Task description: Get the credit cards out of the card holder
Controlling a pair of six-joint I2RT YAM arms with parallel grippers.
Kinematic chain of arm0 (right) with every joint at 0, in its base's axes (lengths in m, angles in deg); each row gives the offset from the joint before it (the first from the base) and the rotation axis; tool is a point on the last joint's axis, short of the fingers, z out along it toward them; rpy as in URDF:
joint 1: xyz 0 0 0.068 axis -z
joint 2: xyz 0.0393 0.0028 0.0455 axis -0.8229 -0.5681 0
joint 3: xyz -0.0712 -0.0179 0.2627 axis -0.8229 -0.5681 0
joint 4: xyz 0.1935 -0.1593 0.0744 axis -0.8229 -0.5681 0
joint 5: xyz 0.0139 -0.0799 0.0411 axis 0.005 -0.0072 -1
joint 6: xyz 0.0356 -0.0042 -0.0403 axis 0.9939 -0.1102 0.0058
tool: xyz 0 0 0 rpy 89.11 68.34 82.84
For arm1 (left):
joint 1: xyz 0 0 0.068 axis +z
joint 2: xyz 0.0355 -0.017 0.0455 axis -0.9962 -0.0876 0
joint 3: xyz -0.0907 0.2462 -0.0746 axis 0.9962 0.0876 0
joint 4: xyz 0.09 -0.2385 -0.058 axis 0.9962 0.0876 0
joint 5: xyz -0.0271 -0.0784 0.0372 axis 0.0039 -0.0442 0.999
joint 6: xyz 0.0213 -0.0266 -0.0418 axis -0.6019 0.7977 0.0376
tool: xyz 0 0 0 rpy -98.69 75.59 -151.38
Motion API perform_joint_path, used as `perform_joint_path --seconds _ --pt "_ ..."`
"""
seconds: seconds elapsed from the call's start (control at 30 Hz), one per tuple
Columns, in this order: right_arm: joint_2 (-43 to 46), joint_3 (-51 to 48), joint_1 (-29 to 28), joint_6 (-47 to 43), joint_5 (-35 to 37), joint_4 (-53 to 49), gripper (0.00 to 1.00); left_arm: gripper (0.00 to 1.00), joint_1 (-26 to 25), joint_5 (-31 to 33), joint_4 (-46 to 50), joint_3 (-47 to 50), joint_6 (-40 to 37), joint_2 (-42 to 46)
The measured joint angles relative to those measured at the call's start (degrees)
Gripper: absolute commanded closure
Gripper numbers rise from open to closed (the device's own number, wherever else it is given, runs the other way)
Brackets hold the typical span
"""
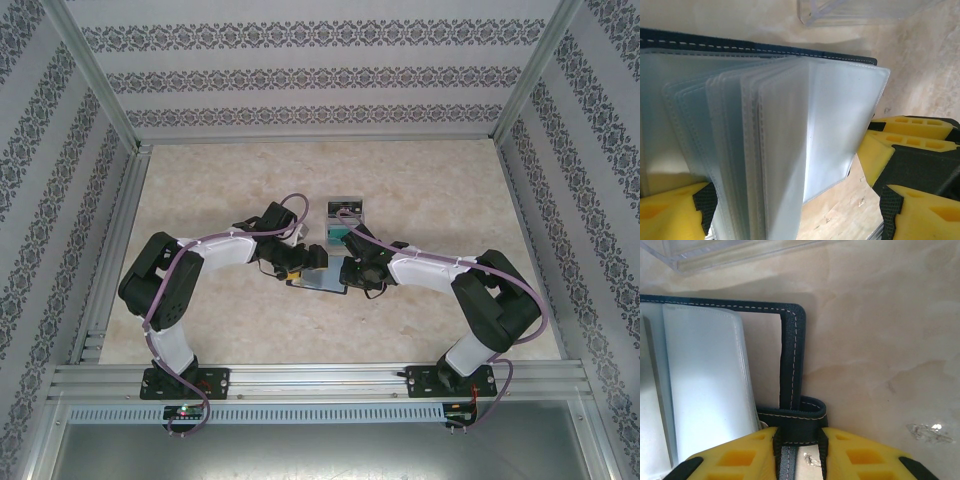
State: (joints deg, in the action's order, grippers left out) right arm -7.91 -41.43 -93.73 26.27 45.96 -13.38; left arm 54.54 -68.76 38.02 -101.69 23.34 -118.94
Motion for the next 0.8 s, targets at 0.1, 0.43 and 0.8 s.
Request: perform_joint_path --seconds 0.1,0.43,0.8 --pt "0.0 0.0 0.0 0.0 0.0 0.0 0.7 0.13 0.0 1.5 1.2 -0.7 -0.5 0.0" --pt "0.0 0.0 0.0 0.0 0.0 0.0 0.7 0.15 0.0 8.2 5.7 -3.3 -1.9 1.7" --pt "0.0 0.0 0.0 0.0 0.0 0.0 0.7 0.18 0.0 7.8 5.8 -4.0 -1.9 1.4"
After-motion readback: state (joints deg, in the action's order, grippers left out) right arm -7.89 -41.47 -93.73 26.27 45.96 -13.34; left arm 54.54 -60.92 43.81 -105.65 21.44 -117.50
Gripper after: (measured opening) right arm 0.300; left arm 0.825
